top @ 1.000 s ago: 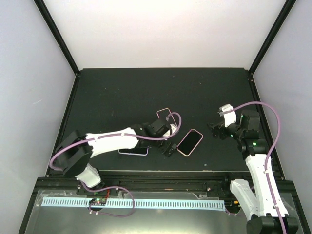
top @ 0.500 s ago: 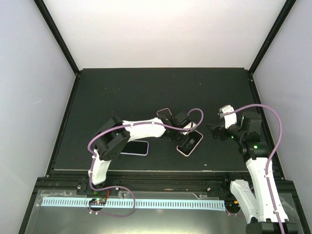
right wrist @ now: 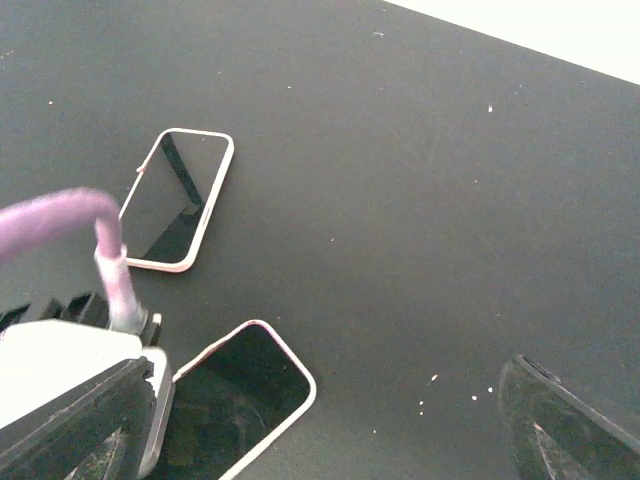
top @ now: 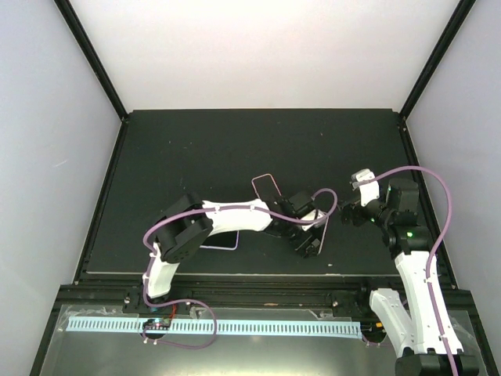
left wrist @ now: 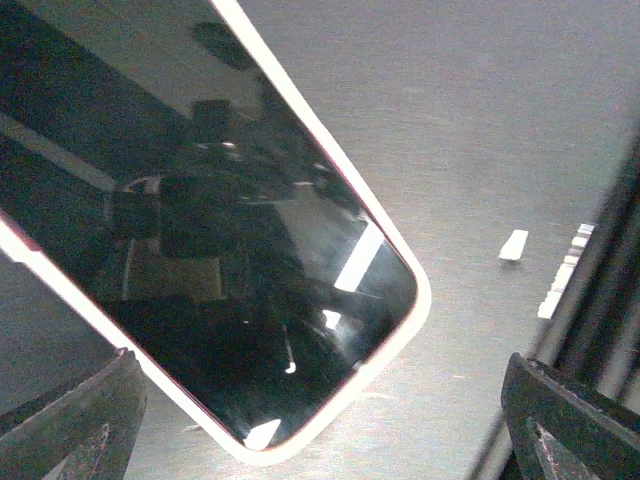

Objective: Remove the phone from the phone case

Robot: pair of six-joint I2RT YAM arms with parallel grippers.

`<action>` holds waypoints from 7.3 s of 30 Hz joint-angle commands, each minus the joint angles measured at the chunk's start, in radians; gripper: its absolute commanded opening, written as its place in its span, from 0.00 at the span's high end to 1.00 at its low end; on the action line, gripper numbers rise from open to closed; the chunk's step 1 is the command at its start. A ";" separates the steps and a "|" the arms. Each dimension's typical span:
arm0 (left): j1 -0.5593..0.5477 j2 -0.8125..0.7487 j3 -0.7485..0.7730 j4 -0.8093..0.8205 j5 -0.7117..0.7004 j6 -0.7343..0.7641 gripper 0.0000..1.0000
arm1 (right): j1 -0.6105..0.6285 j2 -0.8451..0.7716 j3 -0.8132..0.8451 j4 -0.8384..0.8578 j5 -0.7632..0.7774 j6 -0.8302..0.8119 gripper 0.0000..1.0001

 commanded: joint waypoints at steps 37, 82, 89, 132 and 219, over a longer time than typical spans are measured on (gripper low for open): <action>0.174 -1.236 -0.557 0.049 -0.814 0.257 0.01 | 0.046 0.860 0.271 -0.503 0.083 -0.427 0.05; 0.168 -1.274 -0.609 0.099 -0.880 0.275 0.01 | 0.677 0.928 0.169 -0.138 0.597 -0.001 0.06; 0.168 -1.274 -0.610 0.098 -0.884 0.273 0.01 | 0.675 0.889 0.159 -0.114 0.576 -0.010 0.32; 0.106 -0.794 -0.553 0.654 -0.268 -0.365 0.34 | 0.663 0.138 0.000 0.263 0.339 0.255 0.86; 0.406 -1.086 -0.524 0.457 0.591 0.090 0.52 | 0.656 0.360 0.428 -0.045 -0.596 0.085 0.97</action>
